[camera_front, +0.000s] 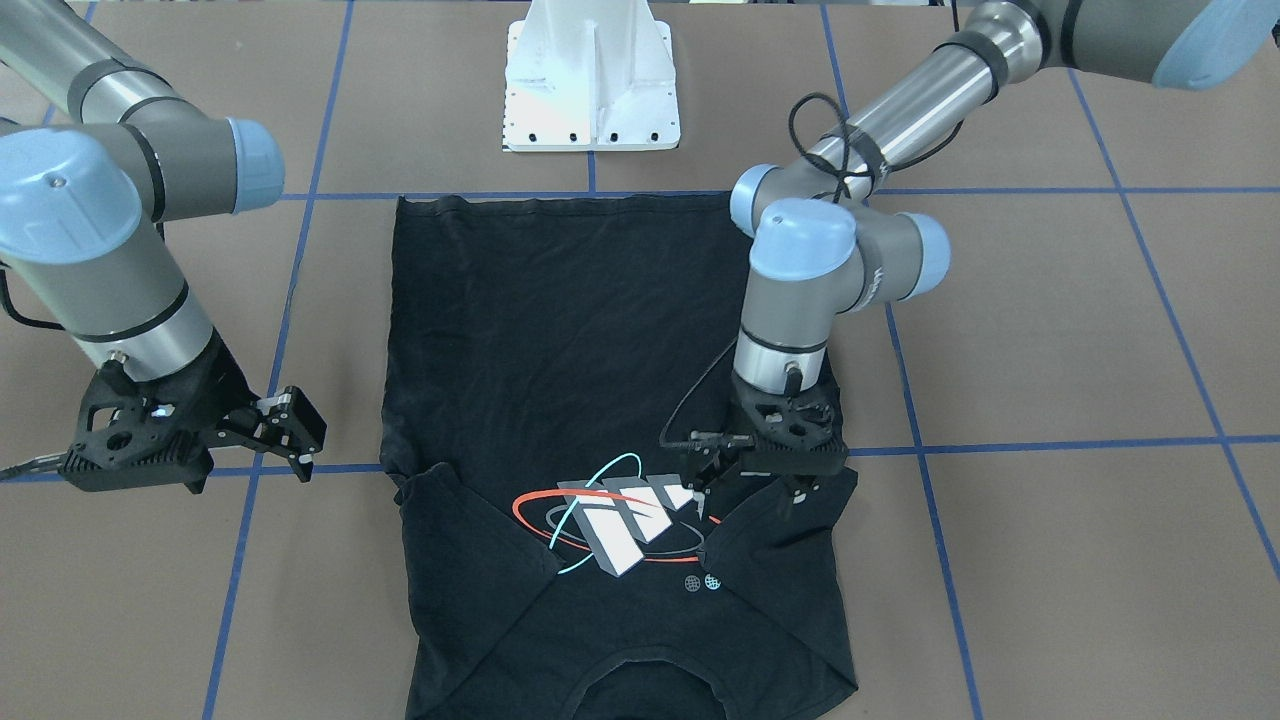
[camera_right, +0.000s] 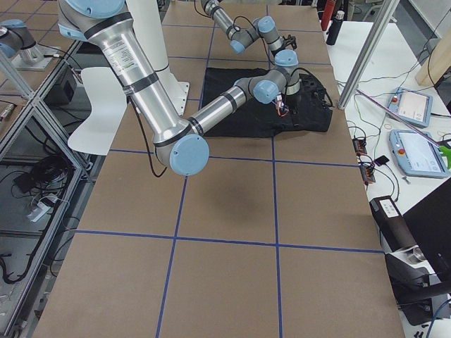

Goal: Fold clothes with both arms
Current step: 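Move both grippers down to the shirt's hem corners nearest the robot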

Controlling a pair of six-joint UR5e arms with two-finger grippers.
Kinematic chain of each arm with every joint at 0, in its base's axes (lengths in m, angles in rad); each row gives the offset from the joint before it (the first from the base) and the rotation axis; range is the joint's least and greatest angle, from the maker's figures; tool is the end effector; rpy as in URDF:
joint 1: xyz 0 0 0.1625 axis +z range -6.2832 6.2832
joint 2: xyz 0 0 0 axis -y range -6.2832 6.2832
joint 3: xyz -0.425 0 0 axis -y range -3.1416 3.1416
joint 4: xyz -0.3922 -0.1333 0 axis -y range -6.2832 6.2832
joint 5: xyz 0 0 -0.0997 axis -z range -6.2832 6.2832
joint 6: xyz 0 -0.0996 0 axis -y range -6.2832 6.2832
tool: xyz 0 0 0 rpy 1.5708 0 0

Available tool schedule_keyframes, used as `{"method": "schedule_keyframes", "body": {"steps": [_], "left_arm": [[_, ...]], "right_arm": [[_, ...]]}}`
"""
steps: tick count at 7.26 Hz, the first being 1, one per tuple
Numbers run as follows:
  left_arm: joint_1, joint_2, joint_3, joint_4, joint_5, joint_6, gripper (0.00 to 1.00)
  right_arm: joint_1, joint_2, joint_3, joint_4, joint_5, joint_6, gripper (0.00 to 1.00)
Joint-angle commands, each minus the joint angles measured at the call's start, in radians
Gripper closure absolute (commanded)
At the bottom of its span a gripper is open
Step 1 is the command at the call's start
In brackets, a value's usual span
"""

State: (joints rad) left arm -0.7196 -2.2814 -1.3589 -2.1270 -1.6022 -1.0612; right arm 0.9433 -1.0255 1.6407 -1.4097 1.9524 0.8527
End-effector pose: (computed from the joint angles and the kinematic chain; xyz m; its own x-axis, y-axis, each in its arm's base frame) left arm 0.4838 -0.5971 0.2594 0.6352 0.0917 -0.7669 0.3761 0.8305 0.4108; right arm -0.3194 -0.6042 0.2956 0.7090 -0.0625 0.7025 -0.1748 0.9494 0.2609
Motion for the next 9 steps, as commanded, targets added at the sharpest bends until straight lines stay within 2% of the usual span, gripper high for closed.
{"method": "schedule_keyframes", "body": {"steps": [1,2,3,5,6,7,8,9], "left_arm": [[0.000,0.210,-0.313,0.016,-0.088,0.072,0.00],[0.017,0.303,-0.424,0.018,-0.126,0.088,0.00],[0.058,0.336,-0.493,0.016,-0.175,0.083,0.00],[0.164,0.535,-0.645,0.009,-0.160,0.020,0.00],[0.239,0.622,-0.704,0.009,-0.081,-0.037,0.00],[0.318,0.669,-0.715,0.009,-0.012,-0.107,0.00],[0.391,0.687,-0.715,0.009,0.004,-0.194,0.00],[0.475,0.718,-0.713,0.009,0.054,-0.274,0.00]], "right_arm": [[-0.102,-0.086,0.155,-0.008,-0.045,0.150,0.00],[-0.173,-0.160,0.254,-0.008,-0.097,0.211,0.00],[-0.240,-0.235,0.345,-0.008,-0.134,0.273,0.00],[-0.435,-0.387,0.512,-0.006,-0.284,0.432,0.00],[-0.540,-0.440,0.557,-0.008,-0.382,0.500,0.00],[-0.587,-0.500,0.614,-0.006,-0.409,0.520,0.00],[-0.607,-0.551,0.655,-0.006,-0.412,0.522,0.00],[-0.615,-0.553,0.657,-0.006,-0.415,0.523,0.00]]}}
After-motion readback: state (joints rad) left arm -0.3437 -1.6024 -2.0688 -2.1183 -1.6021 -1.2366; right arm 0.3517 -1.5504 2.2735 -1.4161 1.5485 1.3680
